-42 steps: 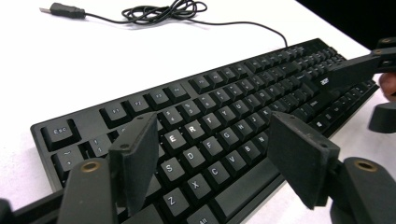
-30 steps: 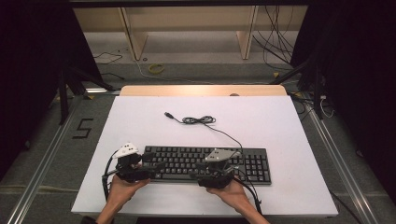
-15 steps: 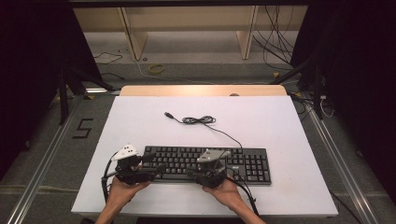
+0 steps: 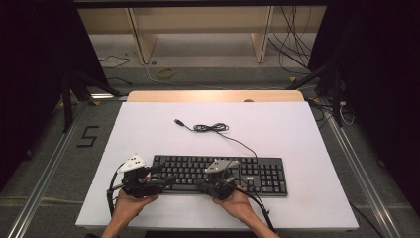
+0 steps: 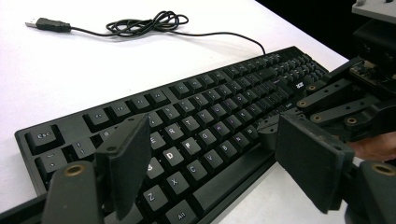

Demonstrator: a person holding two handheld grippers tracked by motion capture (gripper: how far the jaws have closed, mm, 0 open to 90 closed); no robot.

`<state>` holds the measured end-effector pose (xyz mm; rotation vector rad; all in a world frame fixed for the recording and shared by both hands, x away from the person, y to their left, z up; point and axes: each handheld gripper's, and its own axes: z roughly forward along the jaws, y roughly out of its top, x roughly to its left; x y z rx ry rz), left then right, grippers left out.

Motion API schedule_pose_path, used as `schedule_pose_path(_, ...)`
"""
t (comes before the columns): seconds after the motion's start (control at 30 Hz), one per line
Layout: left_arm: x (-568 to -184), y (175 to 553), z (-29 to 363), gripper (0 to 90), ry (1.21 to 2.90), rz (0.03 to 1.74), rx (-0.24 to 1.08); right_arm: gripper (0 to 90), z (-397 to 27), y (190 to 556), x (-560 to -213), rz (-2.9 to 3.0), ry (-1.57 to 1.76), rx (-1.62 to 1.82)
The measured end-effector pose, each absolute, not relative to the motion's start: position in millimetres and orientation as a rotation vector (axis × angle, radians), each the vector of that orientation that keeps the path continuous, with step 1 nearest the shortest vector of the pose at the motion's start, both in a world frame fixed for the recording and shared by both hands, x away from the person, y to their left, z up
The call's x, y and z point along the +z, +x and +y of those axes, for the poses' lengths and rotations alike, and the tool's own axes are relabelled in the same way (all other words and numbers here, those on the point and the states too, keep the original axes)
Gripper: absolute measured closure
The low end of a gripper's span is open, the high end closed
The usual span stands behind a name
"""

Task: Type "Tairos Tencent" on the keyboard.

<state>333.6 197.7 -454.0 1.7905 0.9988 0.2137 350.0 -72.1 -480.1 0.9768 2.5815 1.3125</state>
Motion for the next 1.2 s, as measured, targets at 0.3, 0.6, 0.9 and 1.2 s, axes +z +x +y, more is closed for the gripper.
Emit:
schedule_pose_path(0.3,-454.6,333.1,197.5,26.4,1.796,0.994,0.213,90.0,-69.8,350.1,-482.1,2.589,0.968,1.303)
schedule_pose_path(0.6,-455.0,333.2,197.4,26.3,1.799,0.994,0.213,90.0,-69.0,350.5,-483.2,2.592,0.972,1.294)
schedule_pose_path(0.9,-455.3,333.6,197.8,26.1,1.796,0.998,0.213,90.0,-67.1,349.3,-487.4,2.593,0.968,1.265)
schedule_pose_path(1.2,-456.1,335.4,200.7,26.1,1.796,1.007,0.218,89.1,-68.9,349.9,-485.9,2.594,0.987,1.278)
